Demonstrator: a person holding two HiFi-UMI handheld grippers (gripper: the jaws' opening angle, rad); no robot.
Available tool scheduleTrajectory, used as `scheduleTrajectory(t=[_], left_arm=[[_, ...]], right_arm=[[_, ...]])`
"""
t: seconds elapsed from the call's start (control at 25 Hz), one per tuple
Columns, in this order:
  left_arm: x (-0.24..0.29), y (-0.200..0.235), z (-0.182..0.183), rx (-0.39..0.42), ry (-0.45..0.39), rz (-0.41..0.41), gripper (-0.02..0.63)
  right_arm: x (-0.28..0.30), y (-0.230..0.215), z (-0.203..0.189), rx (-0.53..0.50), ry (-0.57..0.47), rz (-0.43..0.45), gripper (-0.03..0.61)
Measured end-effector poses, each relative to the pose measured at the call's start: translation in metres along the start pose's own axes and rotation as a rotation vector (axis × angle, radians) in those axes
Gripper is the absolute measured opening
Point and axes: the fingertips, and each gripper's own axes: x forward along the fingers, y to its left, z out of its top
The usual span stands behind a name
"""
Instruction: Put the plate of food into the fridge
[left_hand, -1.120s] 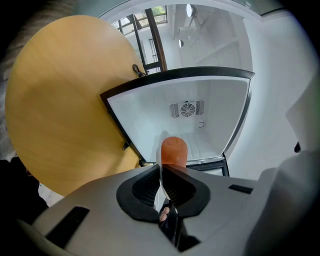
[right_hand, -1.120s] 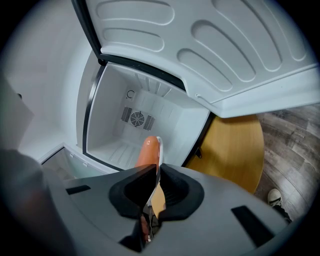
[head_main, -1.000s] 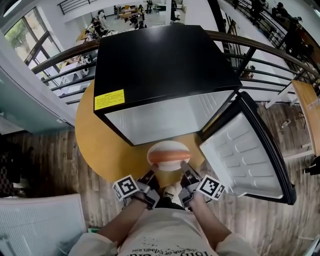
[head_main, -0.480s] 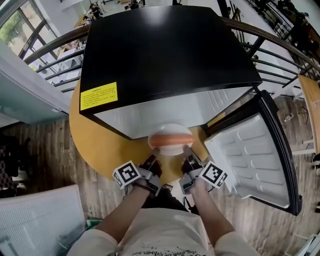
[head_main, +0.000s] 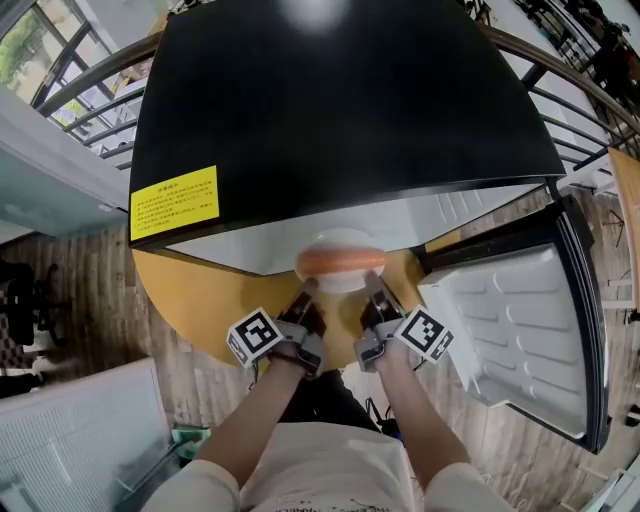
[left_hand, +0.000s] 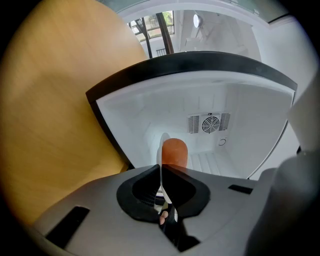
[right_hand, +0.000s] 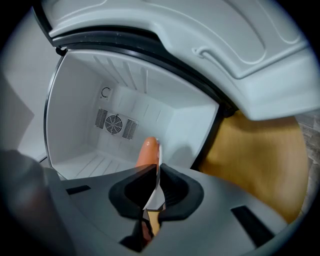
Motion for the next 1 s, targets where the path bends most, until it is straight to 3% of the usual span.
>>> scheduleTrajectory(t=[0.36, 1.0], left_arm=[[0.016, 0.023, 0.022, 0.006, -0.063, 0.057, 0.034], [0.043, 0.041, 0.041, -0.028, -0.128, 0.080, 0.032]], right_arm=[[0.035, -0.019, -0.001, 0.035, -0.020, -0.030, 0.040], [0.071, -0.036, 0.009, 0.034, -0.044, -0.058, 0.040]])
